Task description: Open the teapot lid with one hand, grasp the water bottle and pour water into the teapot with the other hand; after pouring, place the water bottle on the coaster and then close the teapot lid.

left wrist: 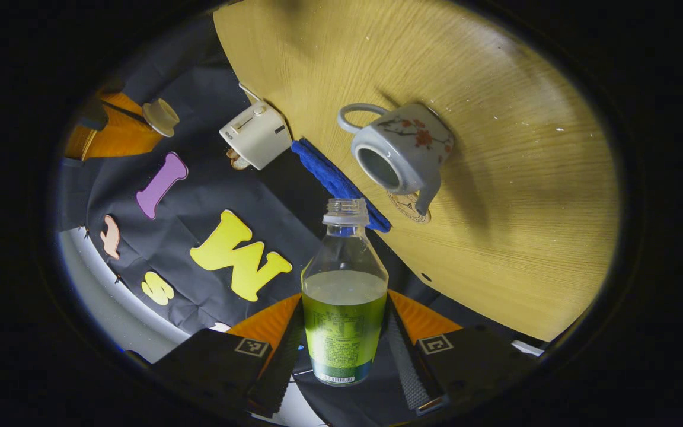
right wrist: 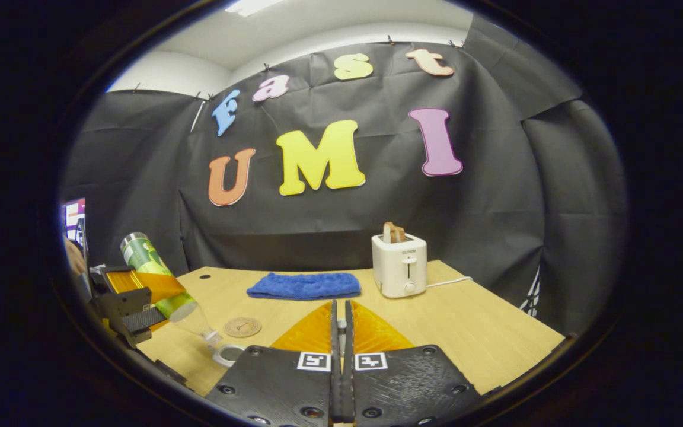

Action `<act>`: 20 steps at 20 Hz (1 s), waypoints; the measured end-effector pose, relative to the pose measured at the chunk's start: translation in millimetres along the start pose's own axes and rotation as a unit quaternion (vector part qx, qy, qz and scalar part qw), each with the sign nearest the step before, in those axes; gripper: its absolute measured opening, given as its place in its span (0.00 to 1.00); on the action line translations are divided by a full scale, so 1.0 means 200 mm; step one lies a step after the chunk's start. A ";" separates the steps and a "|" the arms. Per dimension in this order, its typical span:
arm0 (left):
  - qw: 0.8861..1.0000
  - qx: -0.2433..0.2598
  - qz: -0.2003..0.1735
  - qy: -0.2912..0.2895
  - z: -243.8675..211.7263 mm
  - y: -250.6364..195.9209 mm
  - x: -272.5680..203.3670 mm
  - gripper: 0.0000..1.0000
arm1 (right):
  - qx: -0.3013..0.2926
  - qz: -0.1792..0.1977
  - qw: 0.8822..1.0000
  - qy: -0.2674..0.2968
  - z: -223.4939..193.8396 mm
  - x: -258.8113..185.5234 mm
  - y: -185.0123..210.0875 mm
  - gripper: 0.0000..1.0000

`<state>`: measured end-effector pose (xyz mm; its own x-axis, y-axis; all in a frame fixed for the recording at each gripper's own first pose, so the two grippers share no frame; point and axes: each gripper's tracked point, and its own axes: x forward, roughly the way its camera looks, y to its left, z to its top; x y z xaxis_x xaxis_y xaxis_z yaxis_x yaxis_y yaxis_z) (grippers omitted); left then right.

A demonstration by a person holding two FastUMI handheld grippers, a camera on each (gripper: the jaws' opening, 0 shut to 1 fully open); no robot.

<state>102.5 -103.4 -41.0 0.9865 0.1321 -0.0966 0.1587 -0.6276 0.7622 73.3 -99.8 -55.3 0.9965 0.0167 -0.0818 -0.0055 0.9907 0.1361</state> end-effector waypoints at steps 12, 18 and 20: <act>1.000 -0.012 0.000 -0.001 -0.03 0.01 0.02 0.76 | 0.007 -0.011 1.000 -0.013 0.04 -0.01 -0.06 0.00; 0.994 -0.103 0.014 -0.027 -0.07 0.04 0.04 0.76 | 0.020 -0.032 0.999 -0.015 0.06 -0.01 -0.18 0.00; 0.979 -0.198 -0.006 -0.047 -0.08 0.00 0.05 0.76 | 0.020 -0.037 0.999 -0.016 0.07 -0.02 -0.20 0.00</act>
<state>112.3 -89.2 -31.9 0.9870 0.0547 -0.1512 0.1605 -0.2778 0.9471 71.2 -142.0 -47.6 0.9963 -0.0609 -0.0608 0.0705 0.9829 0.1701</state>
